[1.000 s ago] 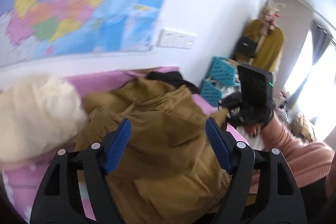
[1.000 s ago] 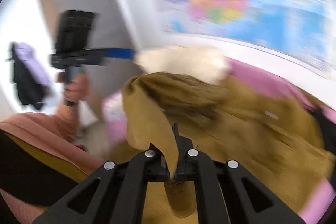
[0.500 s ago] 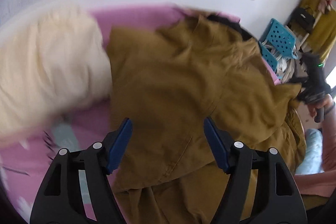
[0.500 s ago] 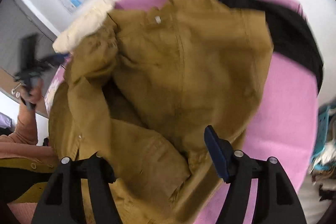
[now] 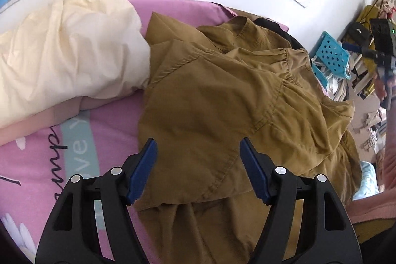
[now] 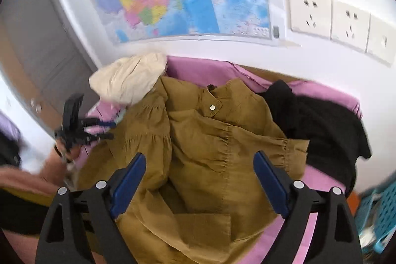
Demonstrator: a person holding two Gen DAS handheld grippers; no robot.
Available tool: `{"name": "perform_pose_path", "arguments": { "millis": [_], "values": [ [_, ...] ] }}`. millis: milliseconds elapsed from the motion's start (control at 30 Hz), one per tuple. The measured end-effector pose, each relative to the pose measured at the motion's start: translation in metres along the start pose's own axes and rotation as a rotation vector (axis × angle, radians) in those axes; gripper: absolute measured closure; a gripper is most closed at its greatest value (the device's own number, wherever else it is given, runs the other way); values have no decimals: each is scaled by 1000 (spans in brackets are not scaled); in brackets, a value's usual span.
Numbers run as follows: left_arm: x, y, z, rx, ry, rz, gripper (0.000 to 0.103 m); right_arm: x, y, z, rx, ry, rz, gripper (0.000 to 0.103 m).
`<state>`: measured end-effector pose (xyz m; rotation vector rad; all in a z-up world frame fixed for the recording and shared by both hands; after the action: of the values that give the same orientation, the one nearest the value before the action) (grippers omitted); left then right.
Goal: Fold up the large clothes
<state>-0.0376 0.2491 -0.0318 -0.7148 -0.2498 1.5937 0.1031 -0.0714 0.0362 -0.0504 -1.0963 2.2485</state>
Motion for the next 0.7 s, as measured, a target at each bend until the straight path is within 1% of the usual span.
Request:
{"name": "perform_pose_path", "arguments": {
  "millis": [33, 100, 167, 200, 267, 300, 333, 367, 400, 433, 467, 500, 533, 567, 600, 633, 700],
  "values": [
    [2, 0, 0, -5, 3, -2, 34, 2, -4, -9, 8, -20, 3, 17],
    [2, 0, 0, -16, 2, -13, 34, 17, -10, -36, 20, -92, 13, 17],
    [7, 1, 0, -22, 16, 7, 33, 39, -19, -84, 63, -183, 33, 17],
    [9, 2, -1, -23, 27, 26, 33, 46, -22, -100, 82, -201, 45, 17],
    [12, 4, 0, -28, 35, 37, 33, 64, -32, -156, 160, -266, 60, 17],
    [13, 5, 0, -32, 35, 42, 33, 68, -37, -183, 199, -273, 54, 17],
    [14, 4, 0, -35, 37, 48, 33, 70, -42, -201, 223, -272, 49, 17],
    [15, 5, 0, -37, 39, 55, 30, 71, -47, -223, 251, -276, 33, 17],
    [18, 5, 0, -38, 29, 63, 29, 70, -50, -237, 272, -288, 15, 17],
    [21, 6, -1, -31, 26, 73, 29, 69, -55, -254, 296, -306, -4, 20],
    [23, 8, -2, -25, 32, 80, 29, 69, -58, -264, 306, -335, -25, 25],
    [26, 11, -4, -17, 42, 89, 29, 72, -59, -269, 320, -370, -35, 43],
    [28, 13, -6, -10, 47, 92, 29, 78, -60, -273, 336, -395, -11, 63],
    [28, 15, -7, -6, 50, 90, 29, 85, -62, -272, 334, -388, 30, 73],
    [28, 18, -7, -5, 60, 81, 29, 93, -66, -267, 326, -401, 74, 91],
    [28, 19, -6, -8, 76, 75, 29, 98, -70, -262, 309, -407, 102, 94],
    [29, 21, -4, -13, 112, 75, 29, 112, -89, -248, 257, -390, 174, 95]
  ]
}}
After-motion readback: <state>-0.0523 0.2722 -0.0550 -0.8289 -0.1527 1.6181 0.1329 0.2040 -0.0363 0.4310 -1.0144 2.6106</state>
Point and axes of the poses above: each gripper's, at about its wrist camera, not at the fingertips, and z roughly against the way its jaws point, x to its left, y to its underside, the point moved 4 cm from there along -z, roughly the way its jaws point, and after that the axes turned 3 degrees about z, right-handed, at the moved point
